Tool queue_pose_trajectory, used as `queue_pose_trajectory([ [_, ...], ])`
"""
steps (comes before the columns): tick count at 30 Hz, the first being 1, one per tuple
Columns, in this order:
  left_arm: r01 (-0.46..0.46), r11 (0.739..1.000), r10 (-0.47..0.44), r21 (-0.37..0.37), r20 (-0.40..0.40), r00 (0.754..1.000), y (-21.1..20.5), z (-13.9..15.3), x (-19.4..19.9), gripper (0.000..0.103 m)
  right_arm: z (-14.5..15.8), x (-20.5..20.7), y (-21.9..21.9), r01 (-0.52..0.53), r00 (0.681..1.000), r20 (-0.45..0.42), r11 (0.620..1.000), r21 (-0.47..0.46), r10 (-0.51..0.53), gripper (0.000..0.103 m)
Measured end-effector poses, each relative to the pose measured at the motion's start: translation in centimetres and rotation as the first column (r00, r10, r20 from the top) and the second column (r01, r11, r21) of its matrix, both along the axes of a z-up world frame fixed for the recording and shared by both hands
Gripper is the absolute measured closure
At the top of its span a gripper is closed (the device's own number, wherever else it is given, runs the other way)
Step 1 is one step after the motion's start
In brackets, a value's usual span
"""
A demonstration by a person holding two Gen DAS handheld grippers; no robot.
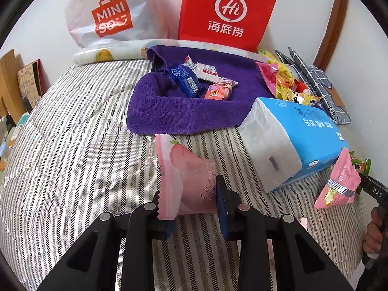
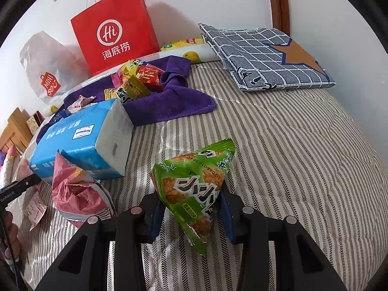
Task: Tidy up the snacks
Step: 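Lift the green chip bag with the right gripper while the left lifts the pink wrapper, then carry the green chip bag with the right gripper while the left carries the pink wrapper over the towel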
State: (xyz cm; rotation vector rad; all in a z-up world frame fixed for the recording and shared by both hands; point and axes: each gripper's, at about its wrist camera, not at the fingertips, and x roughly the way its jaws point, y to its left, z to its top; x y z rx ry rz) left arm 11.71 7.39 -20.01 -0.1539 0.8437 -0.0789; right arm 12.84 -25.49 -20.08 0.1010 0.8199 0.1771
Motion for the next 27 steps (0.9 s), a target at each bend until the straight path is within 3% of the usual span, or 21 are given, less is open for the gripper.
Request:
queue_pose_trajectory([
  [18, -0.004, 0.999, 0.004, 0.053, -0.003, 1.0, -0.79, -0.05, 0.0, 0.073, -0.04, 0.06, 0.13, 0.0, 1.0, -0.004, 1.0, -0.008, 0.0, 0.066],
  [27, 0.001, 0.999, -0.001, 0.038, 0.001, 1.0, -0.52, 0.0, -0.06, 0.075, 0.19, -0.27, -0.12, 0.009, 1.0, 0.021, 1.0, -0.006, -0.009, 0.069],
])
